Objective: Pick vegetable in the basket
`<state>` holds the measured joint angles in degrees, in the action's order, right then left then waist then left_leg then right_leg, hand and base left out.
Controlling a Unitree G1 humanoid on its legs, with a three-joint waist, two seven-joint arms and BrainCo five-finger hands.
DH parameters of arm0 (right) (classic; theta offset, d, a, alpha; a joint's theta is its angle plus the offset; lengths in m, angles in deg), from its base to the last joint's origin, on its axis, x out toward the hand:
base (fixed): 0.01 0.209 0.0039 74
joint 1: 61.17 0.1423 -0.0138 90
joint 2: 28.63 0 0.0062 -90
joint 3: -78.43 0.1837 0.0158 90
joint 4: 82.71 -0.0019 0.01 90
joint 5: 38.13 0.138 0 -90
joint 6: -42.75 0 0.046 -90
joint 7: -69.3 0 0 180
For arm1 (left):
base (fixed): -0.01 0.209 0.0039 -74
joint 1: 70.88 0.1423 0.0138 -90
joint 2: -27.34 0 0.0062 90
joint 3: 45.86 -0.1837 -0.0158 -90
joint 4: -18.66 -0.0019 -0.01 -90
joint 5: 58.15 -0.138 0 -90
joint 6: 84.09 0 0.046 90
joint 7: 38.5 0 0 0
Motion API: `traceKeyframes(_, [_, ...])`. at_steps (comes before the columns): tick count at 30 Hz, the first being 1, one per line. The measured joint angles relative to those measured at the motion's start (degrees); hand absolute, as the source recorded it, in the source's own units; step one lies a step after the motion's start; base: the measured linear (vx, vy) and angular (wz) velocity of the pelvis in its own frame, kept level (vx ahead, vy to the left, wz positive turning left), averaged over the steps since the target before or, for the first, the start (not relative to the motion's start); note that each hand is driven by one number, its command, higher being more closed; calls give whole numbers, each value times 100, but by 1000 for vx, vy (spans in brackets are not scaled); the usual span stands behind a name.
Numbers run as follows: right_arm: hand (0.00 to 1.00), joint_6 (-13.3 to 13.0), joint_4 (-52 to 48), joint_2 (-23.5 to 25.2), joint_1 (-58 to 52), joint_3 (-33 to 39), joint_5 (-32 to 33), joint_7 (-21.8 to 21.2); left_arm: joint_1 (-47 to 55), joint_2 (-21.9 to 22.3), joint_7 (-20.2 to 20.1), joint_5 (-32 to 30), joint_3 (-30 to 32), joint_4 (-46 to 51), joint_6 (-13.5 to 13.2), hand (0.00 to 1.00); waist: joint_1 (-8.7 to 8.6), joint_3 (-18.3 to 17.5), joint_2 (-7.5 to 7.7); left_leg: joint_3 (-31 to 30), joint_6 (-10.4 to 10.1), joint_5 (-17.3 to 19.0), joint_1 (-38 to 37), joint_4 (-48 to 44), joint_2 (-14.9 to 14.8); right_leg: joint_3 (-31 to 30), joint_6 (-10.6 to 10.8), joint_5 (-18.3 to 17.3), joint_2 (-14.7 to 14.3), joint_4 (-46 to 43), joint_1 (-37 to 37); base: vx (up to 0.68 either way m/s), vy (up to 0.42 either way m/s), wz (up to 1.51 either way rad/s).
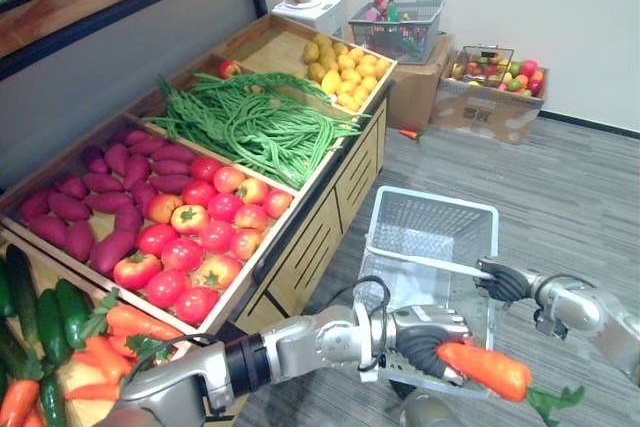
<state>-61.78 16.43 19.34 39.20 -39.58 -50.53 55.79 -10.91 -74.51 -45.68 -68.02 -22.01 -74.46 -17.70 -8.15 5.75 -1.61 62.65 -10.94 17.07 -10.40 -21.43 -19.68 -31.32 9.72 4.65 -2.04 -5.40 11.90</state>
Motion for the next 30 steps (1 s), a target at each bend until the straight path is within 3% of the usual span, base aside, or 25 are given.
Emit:
traceKeyframes(10, [100, -70, -52, -123, 302, -230, 244, -96, 3, 131, -86, -821, -88, -1094, -93, 100, -193, -5, 13, 214, 1, -4, -92, -93, -106, -96, 0, -3, -138, -55, 92, 31, 33, -10])
traceKeyframes(19, [100, -88, -156, -139, 373, -238, 344, -208, 5, 696, 142, -2033, 97, -2565, -79, 100, -275, -44, 115, 472, -18, 1, -202, -94, -111, -283, 1, -5, -244, -89, 149, 23, 43, -13])
traceKeyframes(20, [100, -88, -163, -137, 399, -274, 387, -209, 9, 724, 231, -2126, 183, -2739, -64, 100, -266, -59, 145, 558, -120, 61, -185, -128, -140, -317, -5, -13, -265, -83, 170, 17, 45, -15])
traceKeyframes(21, [100, -88, -177, -137, 452, -335, 397, -209, 10, 768, 272, -2284, 253, -2864, -34, 0, -279, -69, 173, 647, -153, 86, -194, -192, -197, -332, -5, -14, -288, -80, 186, 19, 45, -13])
traceKeyframes(30, [100, -88, -303, -68, 500, -402, 451, -323, 29, 894, 706, -2758, 801, -3437, 304, 0, -267, -66, 252, 893, -127, 104, -269, -381, -338, -359, -2, -7, -318, -79, 186, 22, 50, -3])
